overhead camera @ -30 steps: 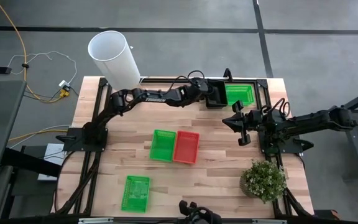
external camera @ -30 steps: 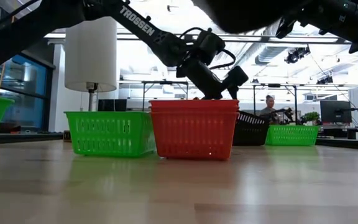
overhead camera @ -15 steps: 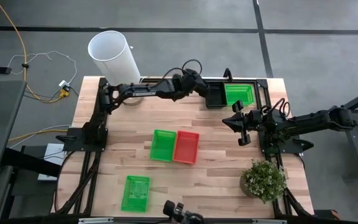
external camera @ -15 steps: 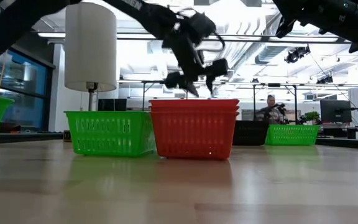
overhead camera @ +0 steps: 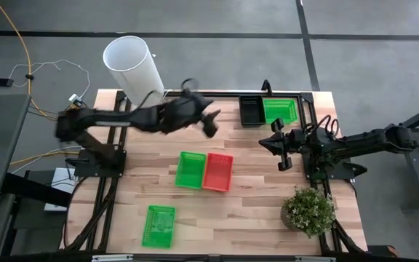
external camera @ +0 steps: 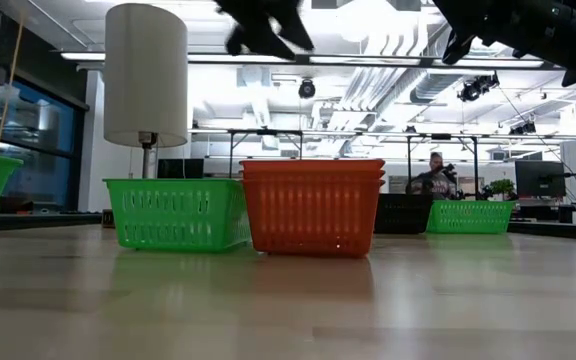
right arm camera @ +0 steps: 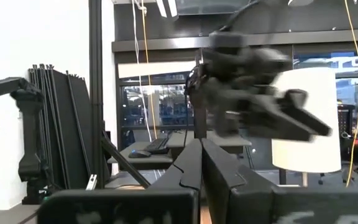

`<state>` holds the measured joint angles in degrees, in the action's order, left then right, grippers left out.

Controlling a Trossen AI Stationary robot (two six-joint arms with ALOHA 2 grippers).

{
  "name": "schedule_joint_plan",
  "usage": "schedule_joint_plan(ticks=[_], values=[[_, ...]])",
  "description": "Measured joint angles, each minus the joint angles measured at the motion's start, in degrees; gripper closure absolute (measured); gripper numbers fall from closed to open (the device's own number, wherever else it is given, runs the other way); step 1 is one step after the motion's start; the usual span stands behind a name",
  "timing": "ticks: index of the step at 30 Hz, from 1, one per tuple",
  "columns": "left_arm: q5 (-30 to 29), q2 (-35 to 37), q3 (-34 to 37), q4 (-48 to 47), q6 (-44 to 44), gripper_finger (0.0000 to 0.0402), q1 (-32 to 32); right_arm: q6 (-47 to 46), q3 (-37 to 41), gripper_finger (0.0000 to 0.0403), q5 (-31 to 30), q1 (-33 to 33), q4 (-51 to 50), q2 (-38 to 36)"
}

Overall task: Stack baskets by color
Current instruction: Stack the top green bin on top of the middle green bin

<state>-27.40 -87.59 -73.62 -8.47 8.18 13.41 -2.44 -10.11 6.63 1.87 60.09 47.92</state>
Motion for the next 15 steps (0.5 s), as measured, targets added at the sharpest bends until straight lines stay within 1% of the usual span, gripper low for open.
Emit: schedule_joint_plan(ticks=[5, 9, 12, 15], values=[[4.25, 13.49, 20.16, 23.15, -6.44, 0.0197, -7.0, -0.04, 0.0, 0.0403, 0.0, 0.0, -0.41, 0.0], [6.57, 20.65, 33.34, 38.59, -10.69, 0.0197, -10.76, -0.06, 0.0, 0.0403, -0.02, 0.0, -0.51, 0.0], [8.66, 24.89, 40.46, 46.12, -11.03, 0.0197, -12.16, -0.06, 0.0, 0.0403, -0.56, 0.0, -1.17, 0.0], [11.86, 28.54, 44.99, 47.74, -11.4, 0.0197, -12.61, -0.06, -0.02, 0.0403, -2.48, 0.0, -2.75, 0.0]])
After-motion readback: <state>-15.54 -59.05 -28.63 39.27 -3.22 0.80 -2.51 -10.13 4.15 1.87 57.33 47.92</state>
